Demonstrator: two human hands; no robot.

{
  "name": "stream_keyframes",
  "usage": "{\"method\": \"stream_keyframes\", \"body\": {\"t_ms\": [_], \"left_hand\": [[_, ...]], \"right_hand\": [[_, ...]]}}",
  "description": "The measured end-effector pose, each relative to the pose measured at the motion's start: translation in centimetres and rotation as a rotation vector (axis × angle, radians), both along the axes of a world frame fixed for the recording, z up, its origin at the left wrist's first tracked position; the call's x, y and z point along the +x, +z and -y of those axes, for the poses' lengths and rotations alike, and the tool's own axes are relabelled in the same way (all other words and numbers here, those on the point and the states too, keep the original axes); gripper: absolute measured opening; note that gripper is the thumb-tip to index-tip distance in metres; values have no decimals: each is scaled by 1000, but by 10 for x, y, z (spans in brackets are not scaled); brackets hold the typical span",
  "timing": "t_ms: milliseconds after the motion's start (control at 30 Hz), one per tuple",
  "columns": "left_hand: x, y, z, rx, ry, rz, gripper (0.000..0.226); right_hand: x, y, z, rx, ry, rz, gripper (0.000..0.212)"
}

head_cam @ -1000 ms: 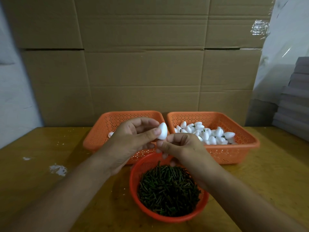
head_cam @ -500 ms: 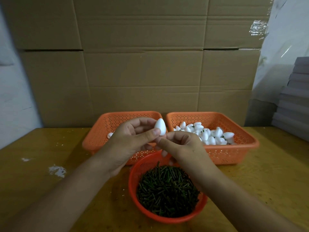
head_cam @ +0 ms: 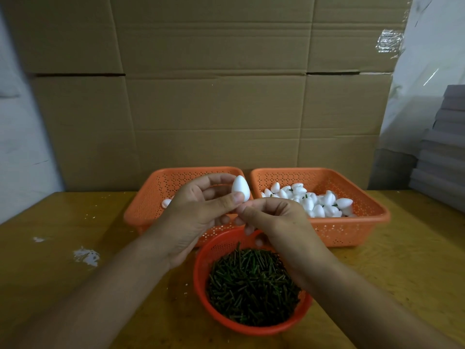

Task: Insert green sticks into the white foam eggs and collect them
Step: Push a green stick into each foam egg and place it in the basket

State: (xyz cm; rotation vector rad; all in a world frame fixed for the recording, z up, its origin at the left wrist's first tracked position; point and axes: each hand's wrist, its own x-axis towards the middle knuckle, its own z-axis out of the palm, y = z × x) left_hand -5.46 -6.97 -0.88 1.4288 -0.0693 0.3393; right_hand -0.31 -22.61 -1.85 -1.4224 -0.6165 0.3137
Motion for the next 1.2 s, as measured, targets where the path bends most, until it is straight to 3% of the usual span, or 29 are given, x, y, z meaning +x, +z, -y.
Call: {"method": "stream_keyframes", "body": {"t_ms": [333, 1200], "left_hand": [[-4, -6, 15, 7, 113, 63, 32], [-2, -9, 19, 16, 168, 50, 44]], "right_hand": [[-5, -1, -1, 40, -46, 36, 18], [-3, -6, -5, 56, -135, 134, 20]]}}
